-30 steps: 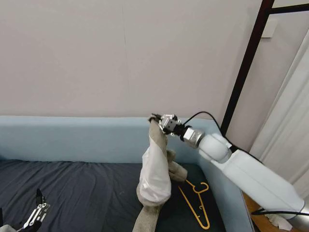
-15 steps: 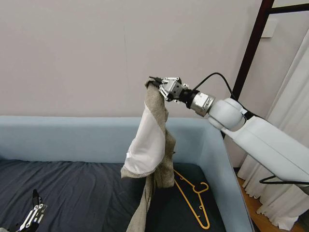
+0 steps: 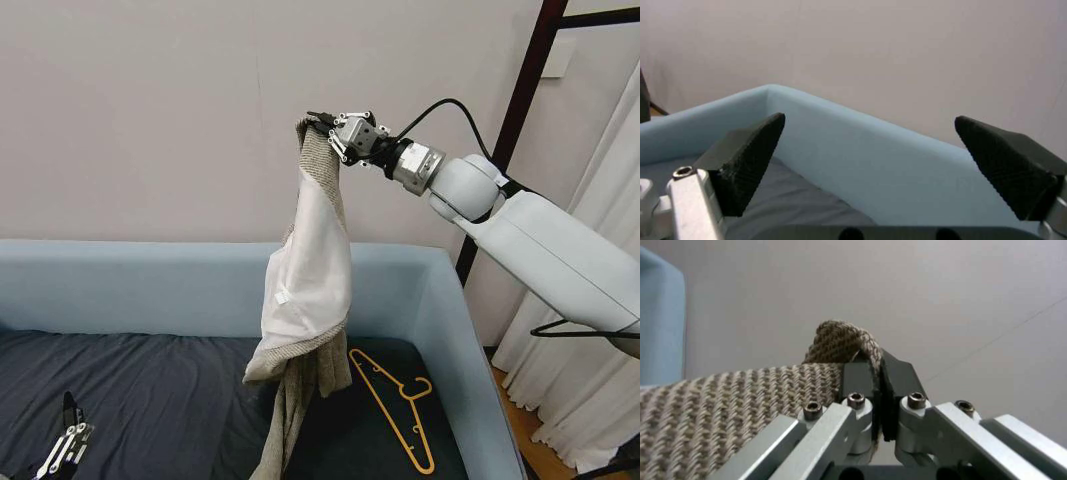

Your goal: Pick up the clothes from the sofa and hang them on the clothes hanger.

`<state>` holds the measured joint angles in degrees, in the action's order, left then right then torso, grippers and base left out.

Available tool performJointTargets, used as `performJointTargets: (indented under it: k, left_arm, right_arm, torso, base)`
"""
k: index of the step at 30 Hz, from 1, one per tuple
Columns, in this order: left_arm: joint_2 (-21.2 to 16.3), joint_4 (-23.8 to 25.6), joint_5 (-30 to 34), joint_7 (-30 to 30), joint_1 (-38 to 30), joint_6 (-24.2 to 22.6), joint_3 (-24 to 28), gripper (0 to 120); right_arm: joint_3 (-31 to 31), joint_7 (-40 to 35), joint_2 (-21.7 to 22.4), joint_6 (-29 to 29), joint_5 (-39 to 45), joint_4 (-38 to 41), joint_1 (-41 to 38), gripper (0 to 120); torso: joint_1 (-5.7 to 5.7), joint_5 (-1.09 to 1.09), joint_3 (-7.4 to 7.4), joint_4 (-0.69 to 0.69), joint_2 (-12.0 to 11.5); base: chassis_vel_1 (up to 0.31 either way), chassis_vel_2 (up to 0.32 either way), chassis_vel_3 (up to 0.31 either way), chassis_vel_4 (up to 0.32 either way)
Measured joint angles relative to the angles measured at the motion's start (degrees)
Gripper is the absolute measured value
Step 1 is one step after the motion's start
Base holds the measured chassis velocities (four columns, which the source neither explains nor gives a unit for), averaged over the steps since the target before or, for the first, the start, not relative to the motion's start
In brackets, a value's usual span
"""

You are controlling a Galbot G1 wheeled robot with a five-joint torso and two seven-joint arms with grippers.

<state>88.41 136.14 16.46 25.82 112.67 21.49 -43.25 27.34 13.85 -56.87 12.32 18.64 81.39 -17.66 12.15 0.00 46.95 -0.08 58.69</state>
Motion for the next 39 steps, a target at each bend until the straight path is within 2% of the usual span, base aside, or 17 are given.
performJointTargets:
  k: [4,12,15,18,19,22,23,27,28,30,34,36,39]
  left_arm:
    - [-0.1,-0.7,0.0,0.2,-0.5,0.0,0.0,100]
    - [0.1,-1.3,0.0,0.1,-1.4,-0.7,0.5,100]
    - [0.2,-1.6,-0.1,0.0,-1.5,-0.7,0.6,100]
    - [-0.1,-2.8,-0.3,-0.2,-1.3,-0.6,0.6,100]
    - [-0.1,-2.8,-0.3,-0.2,-1.3,-0.6,0.6,100]
    - [-1.3,-7.1,-0.6,-1.1,-1.7,-1.7,0.8,100]
    - [-1.3,-7.1,-0.6,-1.1,-1.7,-1.7,0.8,100]
    - [-3.4,-13.4,0.4,-3.2,-3.7,-3.7,1.7,100]
    - [-3.4,-13.4,0.4,-3.2,-3.7,-3.7,1.7,100]
    - [-5.4,-16.0,1.3,-5.6,-5.6,-4.2,1.8,100]
    - [-8.0,-17.9,3.8,-9.3,-7.3,-4.3,1.6,100]
    - [-11.8,-20.8,7.3,-17.5,-8.6,-1.2,0.4,100]
    - [-14.2,-23.8,8.8,-22.5,-9.3,2.1,-0.5,100]
  right_arm:
    - [-2.9,2.9,-1.1,1.9,3.6,1.5,-2.3,0]
    - [-0.8,6.5,1.2,4.8,5.1,8.3,-2.6,0]
    - [1.0,6.5,3.7,5.1,0.7,10.9,3.3,0]
    - [0.5,5.2,6.1,5.5,-8.8,11.3,12.6,0]
    - [0.5,5.2,6.1,5.5,-8.8,11.3,12.6,0]
    - [-2.2,3.9,8.0,6.5,-16.3,9.6,21.7,0]
    - [-2.2,3.9,8.0,6.5,-16.3,9.6,21.7,0]
    - [-6.5,2.8,10.2,7.0,-21.5,10.3,29.9,0]
    - [-6.5,2.8,10.2,7.0,-21.5,10.3,29.9,0]
    - [-8.9,2.6,10.7,7.4,-22.8,11.8,33.5,0]
    - [-10.9,2.5,10.7,7.7,-23.0,13.5,36.4,0]
    - [-11.4,1.9,9.0,8.3,-23.0,14.8,37.7,0]
    - [-10.7,1.7,6.6,8.9,-22.8,14.8,37.2,0]
  torso:
    - [0.00,-0.02,-0.01,0.00,0.0]
    - [0.00,-0.03,-0.03,0.00,0.0]
    - [0.00,0.00,-0.02,0.00,0.0]
    - [0.00,0.03,-0.01,-0.01,0.0]
    - [0.00,0.03,-0.01,-0.01,0.0]
    - [0.00,0.04,0.00,-0.02,0.0]
    - [0.00,0.04,0.00,-0.02,0.0]
    - [0.00,-0.01,-0.01,-0.01,0.0]
    - [0.00,-0.01,-0.01,-0.01,0.0]
    - [0.00,-0.01,-0.01,-0.01,0.0]
    - [0.00,-0.01,-0.01,-0.01,0.0]
    - [0.00,-0.01,-0.01,-0.04,0.0]
    - [0.00,-0.02,-0.01,0.02,0.0]
  base:
    - [0.000,0.000,0.000,0.000]
    - [0.000,0.000,0.000,0.000]
    - [0.000,0.000,0.000,0.000]
    - [0.000,0.000,0.000,0.000]
    - [0.000,0.000,0.000,0.000]
    - [0.000,0.000,0.000,0.000]
    - [0.000,0.000,0.000,0.000]
    - [0.000,0.000,0.000,0.000]
    - [0.000,0.000,0.000,0.000]
    - [0.000,0.000,0.000,0.000]
    - [0.000,0.000,0.000,0.000]
    - [0.000,0.000,0.000,0.000]
    - [0.000,0.000,0.000,0.000]
